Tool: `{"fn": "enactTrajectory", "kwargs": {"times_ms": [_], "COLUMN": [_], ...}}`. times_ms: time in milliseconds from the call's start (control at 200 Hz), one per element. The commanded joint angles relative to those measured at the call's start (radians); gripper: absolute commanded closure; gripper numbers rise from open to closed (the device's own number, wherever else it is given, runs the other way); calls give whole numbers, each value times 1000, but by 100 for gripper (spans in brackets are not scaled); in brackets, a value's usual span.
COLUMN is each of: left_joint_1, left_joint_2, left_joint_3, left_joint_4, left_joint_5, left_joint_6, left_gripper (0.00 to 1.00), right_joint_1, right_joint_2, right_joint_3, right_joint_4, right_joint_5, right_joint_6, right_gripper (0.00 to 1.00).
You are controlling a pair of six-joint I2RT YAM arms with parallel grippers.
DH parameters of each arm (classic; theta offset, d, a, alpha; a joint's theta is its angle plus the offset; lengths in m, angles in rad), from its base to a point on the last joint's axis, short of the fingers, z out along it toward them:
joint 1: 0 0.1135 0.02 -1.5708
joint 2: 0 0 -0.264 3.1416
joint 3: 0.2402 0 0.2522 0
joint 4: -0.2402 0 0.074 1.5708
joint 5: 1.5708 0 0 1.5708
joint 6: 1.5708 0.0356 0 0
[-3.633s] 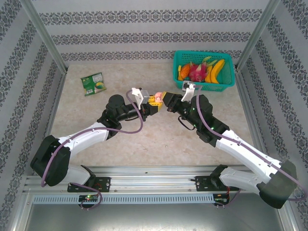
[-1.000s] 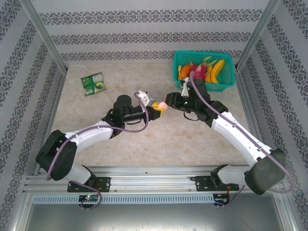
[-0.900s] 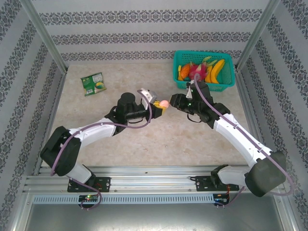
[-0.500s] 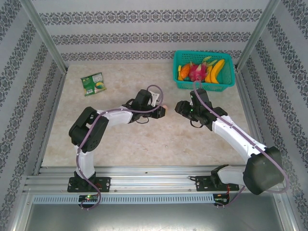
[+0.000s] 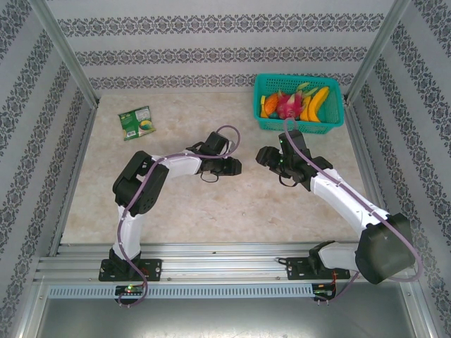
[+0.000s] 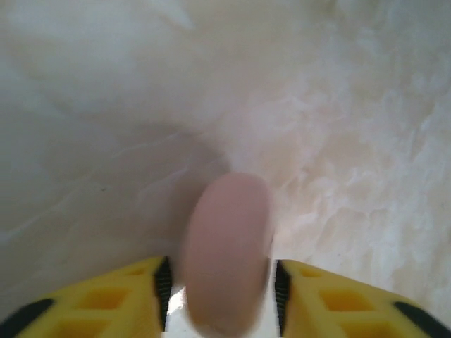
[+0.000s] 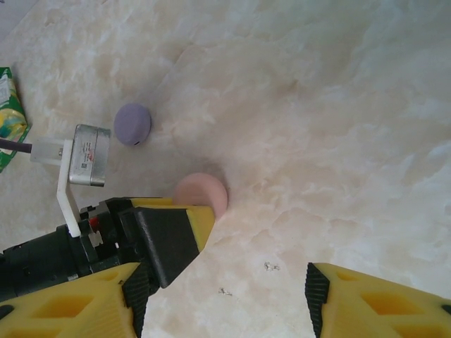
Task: Insert wireless bluetooth earbuds into charging case
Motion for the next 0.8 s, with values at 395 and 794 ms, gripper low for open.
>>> {"fn": "enactTrajectory", "kwargs": {"times_ms": [395,794], "left_joint_1": [152,300], "left_joint_2": [-375,-993], "left_joint_3": [-128,-782], "left_joint_4": [-225,361], "left_joint_5": [-223,-704], "left_joint_6": [108,543], "left_gripper": [0,0], "right_joint_1": [-63,-109], "right_joint_2": [-143,-192], "right_joint_3": [-25,-235], "right_joint_4": [-87,167], "right_joint_5": [57,536], "right_joint_6": [-35,-337], "right_gripper": [2,2]}}
